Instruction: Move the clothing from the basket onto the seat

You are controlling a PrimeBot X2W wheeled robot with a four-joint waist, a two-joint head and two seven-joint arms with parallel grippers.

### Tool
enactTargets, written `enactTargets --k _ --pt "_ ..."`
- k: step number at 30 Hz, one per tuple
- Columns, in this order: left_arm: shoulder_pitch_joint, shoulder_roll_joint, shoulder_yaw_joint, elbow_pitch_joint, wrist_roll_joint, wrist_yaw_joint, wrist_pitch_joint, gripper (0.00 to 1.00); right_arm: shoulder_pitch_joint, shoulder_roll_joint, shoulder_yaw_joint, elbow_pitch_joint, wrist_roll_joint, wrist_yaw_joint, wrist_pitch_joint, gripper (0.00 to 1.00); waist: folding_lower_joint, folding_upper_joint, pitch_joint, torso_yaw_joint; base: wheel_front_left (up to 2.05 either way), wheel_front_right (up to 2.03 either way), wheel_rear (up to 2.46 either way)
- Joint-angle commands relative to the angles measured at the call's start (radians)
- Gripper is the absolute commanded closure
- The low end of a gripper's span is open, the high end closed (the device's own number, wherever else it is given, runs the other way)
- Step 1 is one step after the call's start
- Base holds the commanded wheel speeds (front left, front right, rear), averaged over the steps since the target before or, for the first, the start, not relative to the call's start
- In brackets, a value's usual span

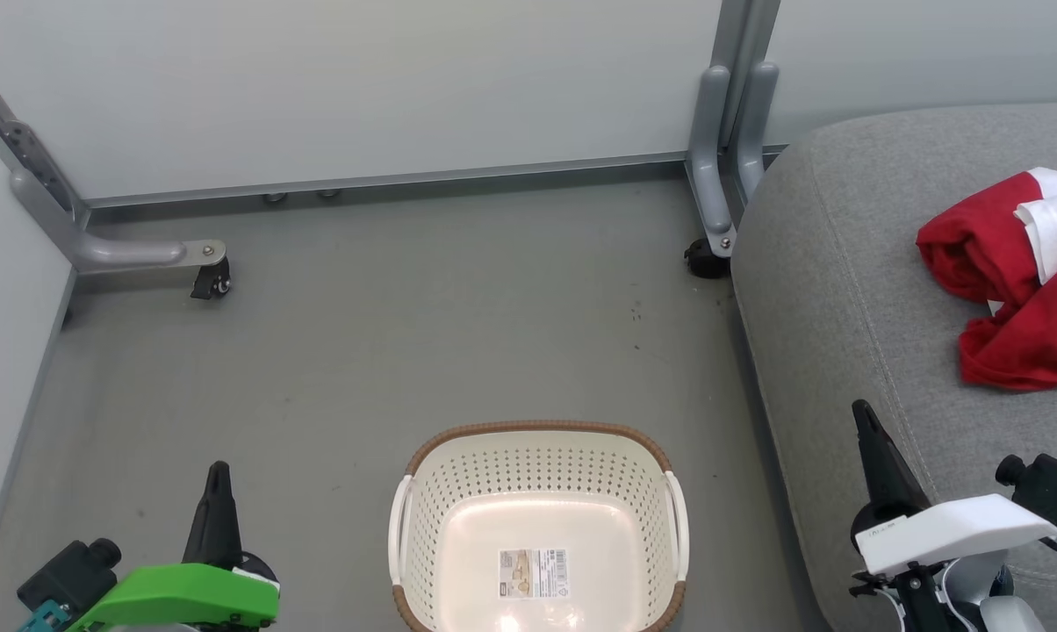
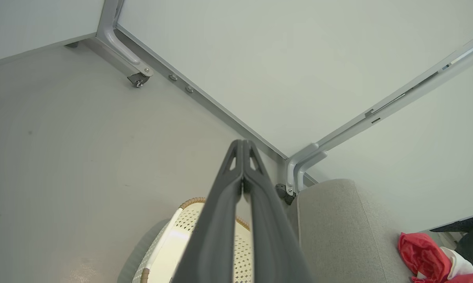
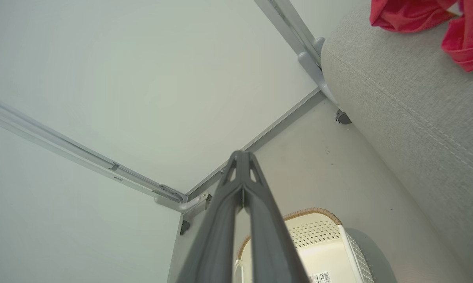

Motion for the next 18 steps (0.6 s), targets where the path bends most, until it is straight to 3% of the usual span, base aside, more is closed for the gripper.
enactTargets --k 1,18 --pt "-0.029 0.004 0.007 -0.009 -0.035 -0.007 0.008 1.00 -0.028 -0.009 -0.006 -0.003 0.033 0.000 0.004 1.00 0.0000 0.0000 0.000 0.000 0.00 0.00 0.00" --pt "-0.055 0.002 0.030 -0.001 -0.233 -0.022 0.060 1.00 -0.058 -0.008 -0.023 0.040 0.236 0.000 0.032 1.00 0.0000 0.0000 -0.006 0.000 0.00 0.00 0.00"
